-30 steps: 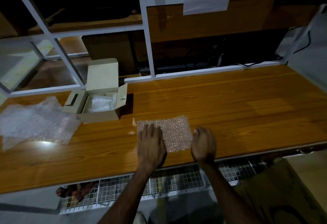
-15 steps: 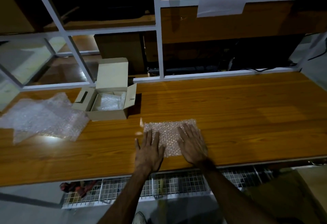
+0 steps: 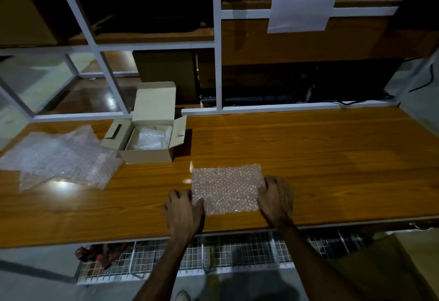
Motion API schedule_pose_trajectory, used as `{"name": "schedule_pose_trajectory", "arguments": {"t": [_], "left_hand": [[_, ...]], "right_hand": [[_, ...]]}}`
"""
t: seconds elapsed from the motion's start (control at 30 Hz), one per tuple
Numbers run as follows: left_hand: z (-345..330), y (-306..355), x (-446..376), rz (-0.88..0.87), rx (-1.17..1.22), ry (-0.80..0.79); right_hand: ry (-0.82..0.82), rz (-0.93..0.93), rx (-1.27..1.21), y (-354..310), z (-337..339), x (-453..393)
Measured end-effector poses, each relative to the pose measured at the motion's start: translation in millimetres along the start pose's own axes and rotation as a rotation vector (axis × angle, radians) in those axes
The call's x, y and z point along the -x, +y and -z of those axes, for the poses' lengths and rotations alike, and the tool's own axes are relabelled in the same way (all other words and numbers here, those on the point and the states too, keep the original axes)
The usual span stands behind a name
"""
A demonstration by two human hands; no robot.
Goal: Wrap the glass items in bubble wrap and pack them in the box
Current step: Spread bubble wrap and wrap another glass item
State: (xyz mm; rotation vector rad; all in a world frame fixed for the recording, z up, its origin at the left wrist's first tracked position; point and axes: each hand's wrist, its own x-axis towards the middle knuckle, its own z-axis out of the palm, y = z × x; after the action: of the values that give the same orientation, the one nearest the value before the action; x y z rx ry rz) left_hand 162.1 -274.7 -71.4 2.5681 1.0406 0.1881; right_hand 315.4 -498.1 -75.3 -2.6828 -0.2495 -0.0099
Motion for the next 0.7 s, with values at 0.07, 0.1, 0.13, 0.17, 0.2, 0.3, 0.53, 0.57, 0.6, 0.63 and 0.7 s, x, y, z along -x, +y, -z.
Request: {"name": "schedule_pose_trajectory", "arguments": {"t": [0.07,0.1,0.13,0.17,0.2,0.3,0.53,0.57,0.6,0.63,0.7], "left_hand": [[5.5,12.9,2.3,0.139,0.096,-0.013],[2.9,14.8,-1.1,0.224,0.157,-0.052],[1.9,16.2,-4.4,0.301,0.23,-0.089],[-1.0,14.5,-10.3,0.348,0.304,-0.103],[-0.3,13.8,-14.1,0.37,0.364,-0.115],[16.2,25.0,-10.4,0.354,0.496,-0.099],[37.8,65.9,4.2,-0.101,0.75,0.187],[38.8,76.5,9.6,-0.169,0.755,0.195],[38.9,87.4,15.9,-0.238,0.747,0.177],[33.9,96.6,20.1,-0.296,0.714,0.137],[19.1,111.8,26.1,-0.356,0.589,-0.015]], "right_hand": [[-0.016,-0.062,-0.044,-2.9,1.5,4.4],[-0.026,-0.085,-0.082,-5.1,2.0,6.4],[-0.029,-0.106,-0.114,-6.7,2.2,7.4],[-0.034,-0.13,-0.142,-9.4,4.0,8.1],[-0.036,-0.156,-0.161,-12.0,7.0,8.9],[-0.064,-0.227,-0.163,-16.3,16.6,9.7],[-0.159,-0.281,-0.186,-14.2,12.7,16.2],[-0.156,-0.266,-0.195,-13.4,12.0,17.9],[-0.154,-0.253,-0.203,-13.1,12.8,19.2],[-0.148,-0.24,-0.211,-14.0,15.2,20.0],[-0.139,-0.231,-0.228,-13.9,20.9,19.9]]}}
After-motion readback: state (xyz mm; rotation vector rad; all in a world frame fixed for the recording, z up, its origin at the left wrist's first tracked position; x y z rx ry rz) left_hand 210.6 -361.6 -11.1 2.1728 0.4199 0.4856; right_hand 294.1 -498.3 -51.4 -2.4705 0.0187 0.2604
